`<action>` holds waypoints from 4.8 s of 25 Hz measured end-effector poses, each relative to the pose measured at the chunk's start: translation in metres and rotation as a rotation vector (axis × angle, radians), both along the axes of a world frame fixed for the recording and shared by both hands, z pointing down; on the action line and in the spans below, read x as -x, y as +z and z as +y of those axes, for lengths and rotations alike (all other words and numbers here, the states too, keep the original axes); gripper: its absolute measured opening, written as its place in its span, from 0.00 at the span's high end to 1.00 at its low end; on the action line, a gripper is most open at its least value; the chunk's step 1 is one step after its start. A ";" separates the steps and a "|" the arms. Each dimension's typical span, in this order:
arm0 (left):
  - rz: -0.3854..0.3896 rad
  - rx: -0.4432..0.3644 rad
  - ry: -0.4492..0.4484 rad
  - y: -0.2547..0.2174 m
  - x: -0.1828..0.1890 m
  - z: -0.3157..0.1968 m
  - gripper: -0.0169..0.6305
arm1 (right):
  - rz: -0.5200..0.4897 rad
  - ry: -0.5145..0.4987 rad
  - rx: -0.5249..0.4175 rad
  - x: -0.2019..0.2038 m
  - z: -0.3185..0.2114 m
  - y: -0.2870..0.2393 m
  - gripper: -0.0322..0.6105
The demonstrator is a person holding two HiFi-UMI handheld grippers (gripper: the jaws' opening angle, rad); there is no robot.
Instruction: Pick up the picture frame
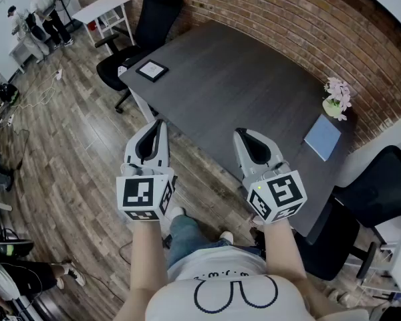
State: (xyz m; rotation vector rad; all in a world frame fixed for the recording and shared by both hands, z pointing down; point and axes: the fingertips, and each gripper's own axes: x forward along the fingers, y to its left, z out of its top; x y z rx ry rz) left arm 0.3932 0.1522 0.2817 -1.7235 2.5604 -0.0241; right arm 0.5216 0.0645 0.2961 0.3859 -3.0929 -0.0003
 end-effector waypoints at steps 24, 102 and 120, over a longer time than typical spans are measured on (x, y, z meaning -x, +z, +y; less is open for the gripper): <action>0.042 0.029 0.017 0.024 0.282 0.014 0.98 | -0.008 0.057 0.023 0.278 0.005 0.011 0.96; 0.355 0.736 0.620 0.293 0.602 -0.295 0.70 | 0.258 0.705 0.397 0.573 -0.219 0.192 0.96; 0.406 0.957 0.518 0.347 0.597 -0.304 0.82 | 0.300 0.704 0.458 0.555 -0.227 0.224 0.96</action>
